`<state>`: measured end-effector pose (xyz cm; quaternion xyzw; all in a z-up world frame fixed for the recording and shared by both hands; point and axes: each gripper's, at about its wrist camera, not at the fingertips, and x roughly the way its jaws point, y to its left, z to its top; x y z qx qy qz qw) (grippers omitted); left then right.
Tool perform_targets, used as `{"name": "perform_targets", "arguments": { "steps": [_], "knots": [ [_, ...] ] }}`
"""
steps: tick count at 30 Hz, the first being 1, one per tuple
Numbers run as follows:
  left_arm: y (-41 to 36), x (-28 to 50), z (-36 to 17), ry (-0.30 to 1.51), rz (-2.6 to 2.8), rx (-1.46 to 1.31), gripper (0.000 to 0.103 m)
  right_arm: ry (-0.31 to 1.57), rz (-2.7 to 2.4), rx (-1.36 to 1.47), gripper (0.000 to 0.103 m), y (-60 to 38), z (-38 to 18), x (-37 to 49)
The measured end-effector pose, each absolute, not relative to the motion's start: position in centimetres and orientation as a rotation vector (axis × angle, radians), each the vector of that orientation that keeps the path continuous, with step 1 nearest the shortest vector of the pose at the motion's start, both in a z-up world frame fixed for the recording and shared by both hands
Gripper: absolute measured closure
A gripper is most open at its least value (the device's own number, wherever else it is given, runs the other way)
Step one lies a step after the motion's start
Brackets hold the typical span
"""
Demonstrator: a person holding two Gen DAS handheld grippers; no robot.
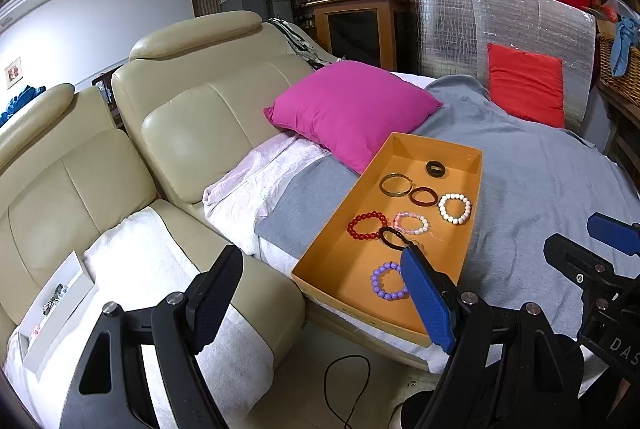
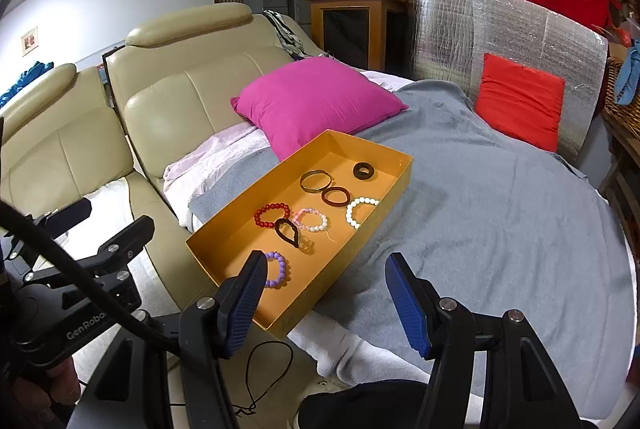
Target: Organize jewelry
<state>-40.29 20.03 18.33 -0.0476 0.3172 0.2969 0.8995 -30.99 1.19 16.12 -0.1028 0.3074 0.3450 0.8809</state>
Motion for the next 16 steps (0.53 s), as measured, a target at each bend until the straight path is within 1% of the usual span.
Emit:
{"name": "perform_targets", "arguments": {
  "steps": [10,13,16],
  "knots": [
    [19.8,-39.3,18.2,0.663,0.616,-0.084,0.021,0.634,0.735,-0.223,0.038,1.6,16.2,-30.1],
    [17.7,-36.8,18.9,0.647,0.55,-0.044,0.021,0.636,0.726,-0.168,0.038,0.0,16.6,-27.8],
    [13.8,-31.6,19.1,0.688,0.371,-0.01,0.021,0.621,0.624,-0.101,0.037,-3.8,16.7,-23.6]
  ]
}}
